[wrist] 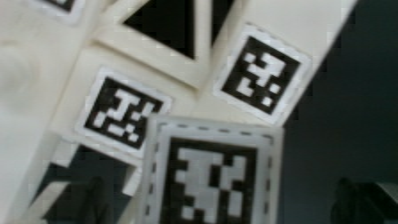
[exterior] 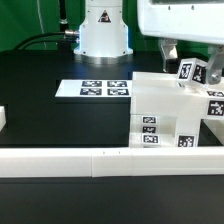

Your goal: Assemble chair

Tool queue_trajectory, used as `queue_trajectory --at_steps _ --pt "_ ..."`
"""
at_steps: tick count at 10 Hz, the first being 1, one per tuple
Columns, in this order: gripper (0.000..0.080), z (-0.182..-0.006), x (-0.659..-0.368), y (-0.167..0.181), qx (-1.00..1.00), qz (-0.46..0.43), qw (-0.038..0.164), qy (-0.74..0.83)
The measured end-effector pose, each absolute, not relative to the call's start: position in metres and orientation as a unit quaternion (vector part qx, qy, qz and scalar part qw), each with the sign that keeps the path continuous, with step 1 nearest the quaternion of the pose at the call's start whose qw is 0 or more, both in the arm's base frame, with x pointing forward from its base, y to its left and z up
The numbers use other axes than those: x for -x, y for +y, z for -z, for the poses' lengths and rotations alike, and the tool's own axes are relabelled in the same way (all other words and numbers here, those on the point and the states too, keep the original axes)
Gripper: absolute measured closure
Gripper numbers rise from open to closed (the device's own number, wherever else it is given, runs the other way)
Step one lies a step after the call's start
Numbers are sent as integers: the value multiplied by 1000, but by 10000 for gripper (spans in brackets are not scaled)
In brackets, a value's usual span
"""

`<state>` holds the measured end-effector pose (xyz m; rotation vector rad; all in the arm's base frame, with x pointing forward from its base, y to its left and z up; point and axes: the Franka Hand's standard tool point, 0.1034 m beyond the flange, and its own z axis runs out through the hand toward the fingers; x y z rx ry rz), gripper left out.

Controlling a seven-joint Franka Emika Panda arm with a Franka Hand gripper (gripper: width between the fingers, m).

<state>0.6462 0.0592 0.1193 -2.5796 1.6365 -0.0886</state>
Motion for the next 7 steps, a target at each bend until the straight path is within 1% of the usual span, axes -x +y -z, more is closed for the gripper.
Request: queue_trajectory --at_steps 5,6,7 --pt "151 -119 -646 59 925 36 36 377" --pt "151 -119 -645 60 941 35 27 335" --pt "151 -120 -641 64 965 29 4 261"
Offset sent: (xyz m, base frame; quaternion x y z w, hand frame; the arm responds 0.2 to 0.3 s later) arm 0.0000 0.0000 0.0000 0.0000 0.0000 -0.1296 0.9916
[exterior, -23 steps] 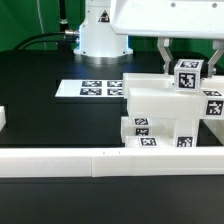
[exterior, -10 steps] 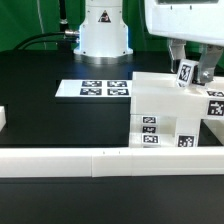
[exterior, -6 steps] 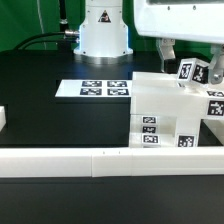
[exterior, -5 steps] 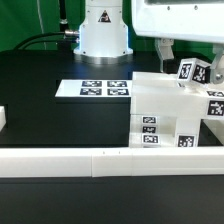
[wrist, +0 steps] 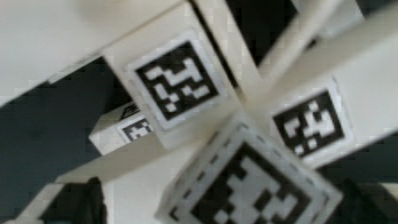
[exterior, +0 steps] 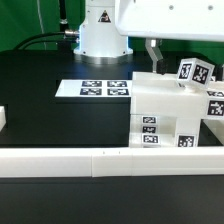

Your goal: Assemble chair

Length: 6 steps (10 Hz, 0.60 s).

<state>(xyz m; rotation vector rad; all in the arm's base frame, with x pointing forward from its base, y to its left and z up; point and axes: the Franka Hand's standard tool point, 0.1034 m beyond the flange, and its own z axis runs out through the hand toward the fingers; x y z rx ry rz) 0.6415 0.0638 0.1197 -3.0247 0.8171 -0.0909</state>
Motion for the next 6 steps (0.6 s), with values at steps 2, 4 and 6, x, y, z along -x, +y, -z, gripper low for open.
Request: queue_trajectory --at_steps 2,4,6 --pt "151 -123 -642 65 991 28 -21 127" --pt "151 -122 -642 64 998 26 -23 57" --pt "151 -121 -641 65 998 25 -43 -41"
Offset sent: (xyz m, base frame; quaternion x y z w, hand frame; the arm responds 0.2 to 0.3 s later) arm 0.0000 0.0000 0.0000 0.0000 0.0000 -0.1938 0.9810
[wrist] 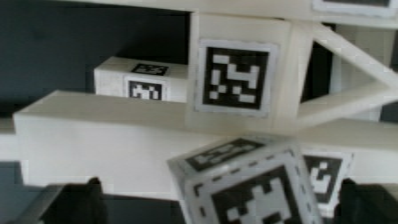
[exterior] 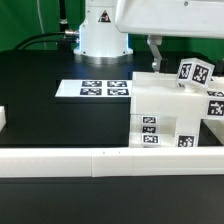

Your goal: Assemble chair

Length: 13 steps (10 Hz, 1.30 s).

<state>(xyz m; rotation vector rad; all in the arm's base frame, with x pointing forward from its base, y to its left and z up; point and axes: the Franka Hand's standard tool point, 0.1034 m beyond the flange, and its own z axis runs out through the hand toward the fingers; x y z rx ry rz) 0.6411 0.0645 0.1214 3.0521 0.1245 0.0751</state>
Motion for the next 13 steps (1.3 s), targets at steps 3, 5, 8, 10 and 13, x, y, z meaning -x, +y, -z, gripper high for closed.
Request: queue_trajectory --at_steps 3,5,8,10,13 --pt "151 -119 -641 66 -993 -26 50 102" --pt "415 -119 -641 66 -993 -25 50 102" --pt "518 -119 -641 66 -994 -26 49 98" --pt "518 -119 -640 62 -997 -23 40 67" --pt "518 -120 -641 61 -996 -28 18 -84"
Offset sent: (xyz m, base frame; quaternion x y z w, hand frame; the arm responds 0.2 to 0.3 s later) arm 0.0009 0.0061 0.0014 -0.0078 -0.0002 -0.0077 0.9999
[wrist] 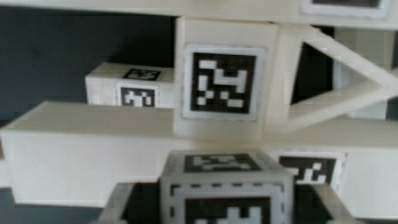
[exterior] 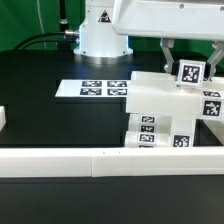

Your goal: Assemble chair

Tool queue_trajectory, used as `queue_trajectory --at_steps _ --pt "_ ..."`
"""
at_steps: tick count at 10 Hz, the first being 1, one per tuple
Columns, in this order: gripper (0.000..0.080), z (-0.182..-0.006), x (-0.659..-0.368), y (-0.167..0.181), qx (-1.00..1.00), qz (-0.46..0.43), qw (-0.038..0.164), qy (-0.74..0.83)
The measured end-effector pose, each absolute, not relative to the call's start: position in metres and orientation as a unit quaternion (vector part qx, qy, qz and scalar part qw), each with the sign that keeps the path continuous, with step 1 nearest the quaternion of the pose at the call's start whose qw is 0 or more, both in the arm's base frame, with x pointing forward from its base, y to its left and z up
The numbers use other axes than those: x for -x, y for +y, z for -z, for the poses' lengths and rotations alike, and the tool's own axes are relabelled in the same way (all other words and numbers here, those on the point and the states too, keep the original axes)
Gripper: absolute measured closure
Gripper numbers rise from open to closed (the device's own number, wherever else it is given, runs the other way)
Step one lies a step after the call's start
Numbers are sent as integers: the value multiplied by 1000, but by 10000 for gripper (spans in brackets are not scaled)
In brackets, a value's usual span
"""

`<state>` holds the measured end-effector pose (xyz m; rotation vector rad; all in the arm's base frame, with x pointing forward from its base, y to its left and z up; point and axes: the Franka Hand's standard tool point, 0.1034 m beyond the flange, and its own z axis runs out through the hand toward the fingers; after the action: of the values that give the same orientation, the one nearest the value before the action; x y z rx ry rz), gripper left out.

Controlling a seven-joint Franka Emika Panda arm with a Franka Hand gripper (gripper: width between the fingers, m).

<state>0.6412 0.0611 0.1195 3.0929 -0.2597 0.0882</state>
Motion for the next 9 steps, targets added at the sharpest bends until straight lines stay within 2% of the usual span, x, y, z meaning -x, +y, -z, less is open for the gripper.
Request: queue_trajectory --at_steps 5,8,9 --pt "517 -120 -643 62 -974 -38 7 -225" --pt "517 -118 -643 59 -898 -47 -60 -433" --pt "517 -118 -644 58 -879 -48 -74 -468"
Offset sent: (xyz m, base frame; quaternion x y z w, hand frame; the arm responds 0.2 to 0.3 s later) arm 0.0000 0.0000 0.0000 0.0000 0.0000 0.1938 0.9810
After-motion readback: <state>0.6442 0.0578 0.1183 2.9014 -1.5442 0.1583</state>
